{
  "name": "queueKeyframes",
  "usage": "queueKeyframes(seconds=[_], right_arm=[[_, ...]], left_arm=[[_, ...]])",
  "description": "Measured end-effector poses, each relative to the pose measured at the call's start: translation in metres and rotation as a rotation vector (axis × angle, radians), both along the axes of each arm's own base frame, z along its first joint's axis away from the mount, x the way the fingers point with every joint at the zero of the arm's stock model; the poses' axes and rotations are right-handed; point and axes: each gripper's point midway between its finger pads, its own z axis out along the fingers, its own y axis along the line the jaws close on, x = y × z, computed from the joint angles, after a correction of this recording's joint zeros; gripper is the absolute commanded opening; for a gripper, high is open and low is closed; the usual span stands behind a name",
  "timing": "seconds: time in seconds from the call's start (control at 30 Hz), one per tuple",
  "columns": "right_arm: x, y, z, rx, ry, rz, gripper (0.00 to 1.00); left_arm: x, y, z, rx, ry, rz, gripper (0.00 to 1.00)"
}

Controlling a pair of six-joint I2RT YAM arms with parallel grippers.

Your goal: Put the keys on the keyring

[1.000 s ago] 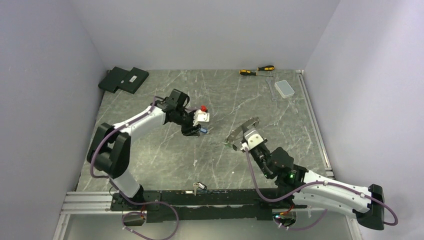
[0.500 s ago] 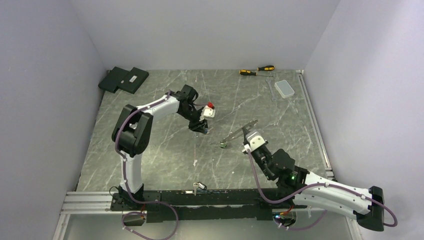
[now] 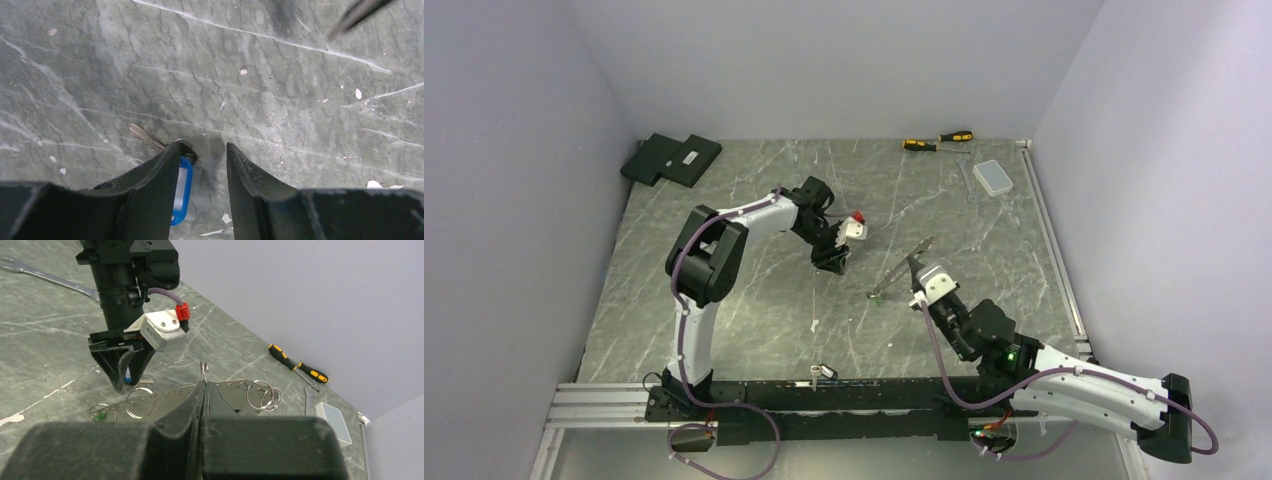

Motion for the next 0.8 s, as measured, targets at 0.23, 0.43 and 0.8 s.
queueKeyframes(seconds=[0.23, 0.43, 0.8], right_arm=[[-0.001, 0.002, 0.001, 0.007, -0.001, 0.013, 0.0], [0.0, 0.003, -0.003, 0.001, 0.005, 0.01, 0.0], [0.0, 0.004, -0.005, -0.006, 0.009, 0.01, 0.0]], left_arm=[[0.001, 0.0, 0.0, 0.011, -0.006, 0.002, 0.44], [0.005, 0.002, 0.006, 0.014, 0.006, 0.026, 0.45], [0.016, 0.003, 0.007, 0.015, -0.02, 0.061, 0.47]])
